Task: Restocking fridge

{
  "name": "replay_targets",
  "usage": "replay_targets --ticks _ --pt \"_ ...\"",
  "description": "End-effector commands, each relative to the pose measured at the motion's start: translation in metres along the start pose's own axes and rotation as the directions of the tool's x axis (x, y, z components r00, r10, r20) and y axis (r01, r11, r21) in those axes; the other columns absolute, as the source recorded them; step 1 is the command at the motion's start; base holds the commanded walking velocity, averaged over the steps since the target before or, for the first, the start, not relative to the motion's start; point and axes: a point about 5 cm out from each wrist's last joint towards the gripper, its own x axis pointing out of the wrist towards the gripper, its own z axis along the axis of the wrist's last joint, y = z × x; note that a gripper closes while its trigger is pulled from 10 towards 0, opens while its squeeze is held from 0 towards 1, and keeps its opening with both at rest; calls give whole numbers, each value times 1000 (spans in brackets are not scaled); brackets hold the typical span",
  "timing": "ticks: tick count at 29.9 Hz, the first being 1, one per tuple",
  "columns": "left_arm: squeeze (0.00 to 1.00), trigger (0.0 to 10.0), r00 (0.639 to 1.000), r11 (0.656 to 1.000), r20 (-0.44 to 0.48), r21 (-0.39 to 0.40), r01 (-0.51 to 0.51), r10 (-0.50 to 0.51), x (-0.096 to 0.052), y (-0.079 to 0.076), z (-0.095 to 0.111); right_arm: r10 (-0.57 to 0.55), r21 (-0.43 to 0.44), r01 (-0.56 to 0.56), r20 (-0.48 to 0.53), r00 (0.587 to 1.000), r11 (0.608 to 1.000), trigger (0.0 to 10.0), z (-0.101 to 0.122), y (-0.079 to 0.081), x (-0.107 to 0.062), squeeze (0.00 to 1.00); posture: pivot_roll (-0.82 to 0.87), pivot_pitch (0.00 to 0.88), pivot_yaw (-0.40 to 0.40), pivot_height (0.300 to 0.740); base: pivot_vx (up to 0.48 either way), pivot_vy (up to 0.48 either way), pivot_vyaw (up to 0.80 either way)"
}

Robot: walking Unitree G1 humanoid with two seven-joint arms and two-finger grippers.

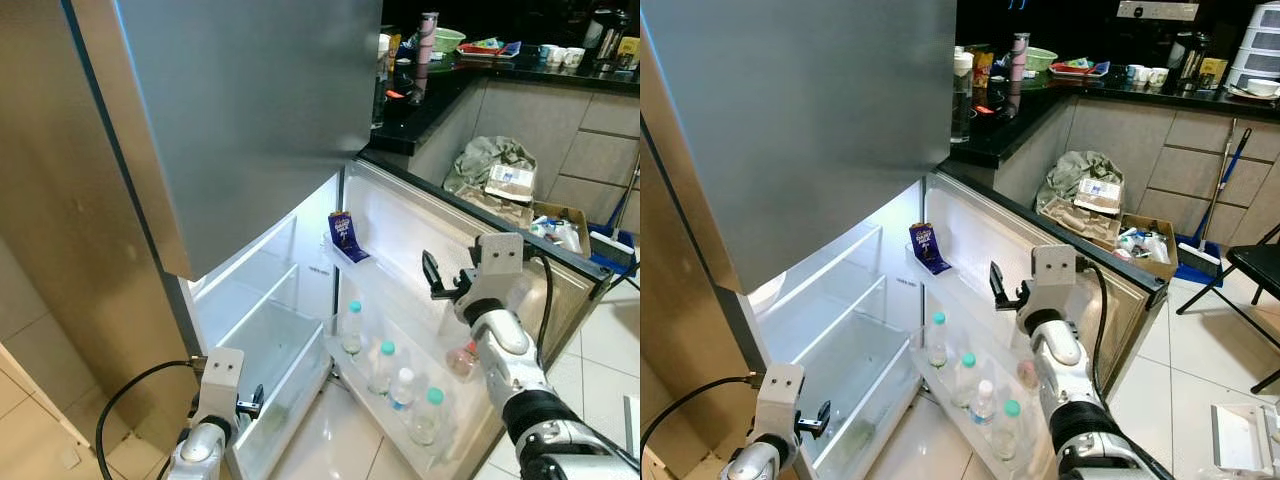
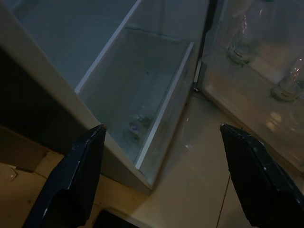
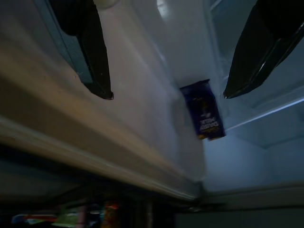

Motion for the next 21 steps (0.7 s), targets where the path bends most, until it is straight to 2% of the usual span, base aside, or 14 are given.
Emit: replay_targets --ticks 1,3,5,6,8,11,13,15,16,17,18,19,20,21 --pt "0 10000 1000 1000 -25 2 8 -8 -3 -3 -8 27 8 -27 10 1000 1000 10000 -1 0 -4 0 -15 110 -33 740 0 0 0" --pt "0 10000 1000 1000 -25 4 9 -9 -3 -3 -8 35 21 -36 35 999 999 10000 2 0 -5 0 -15 110 -33 740 0 0 0" --pt "0 10000 1000 1000 -22 5 6 -6 -4 -2 -8 29 11 -31 125 992 999 10000 16 -4 -7 0 -19 110 -33 740 0 0 0" --pt "0 10000 1000 1000 -22 5 6 -6 -4 -2 -8 29 11 -31 125 992 999 10000 16 -4 -7 0 -19 110 -33 740 0 0 0" --pt "0 10000 1000 1000 -19 3 5 -5 -4 -2 -9 12 -6 -11 190 982 1000 10000 26 -7 -9 0 -21 108 -32 740 0 0 0" --pt "0 10000 1000 1000 -16 -5 7 -7 -5 -2 -9 3 9 -5 223 975 1000 10000 31 -8 -11 0 -24 105 -29 740 0 0 0" --pt "0 10000 1000 1000 -13 -19 10 -10 -5 -4 -10 30 120 -59 232 972 991 10000 34 -2 -11 0 -31 99 -28 740 0 0 0" --pt "0 10000 1000 1000 -13 -19 10 -10 -5 -4 -10 30 120 -59 232 972 991 10000 34 -2 -11 0 -31 99 -28 740 0 0 0" --pt "0 10000 1000 1000 -13 -23 11 -11 -5 -5 -10 47 170 -88 233 971 982 10000 35 1 -11 0 -31 99 -28 740 0 0 0" --pt "0 10000 1000 1000 -11 -29 13 -13 -5 -6 -9 111 269 -167 210 971 949 10000 34 8 -11 0 -33 94 -27 740 0 0 0" --pt "0 10000 1000 1000 -11 -29 13 -13 -5 -6 -9 111 269 -167 210 971 949 10000 34 8 -11 0 -33 94 -27 740 0 0 0" --pt "0 10000 1000 999 -10 -30 15 -15 -4 -7 -9 262 334 -303 163 951 893 10000 28 20 -15 0 -33 90 -27 740 0 0 0" --pt "0 10000 1000 999 -10 -31 16 -16 -4 -7 -9 374 368 -390 117 920 844 10000 20 29 -20 0 -33 90 -27 740 0 0 0" --pt "0 10000 1000 999 -10 -32 16 -16 -4 -7 -9 479 324 -458 17 878 828 10000 3 37 -29 0 -38 82 -26 740 0 0 0"
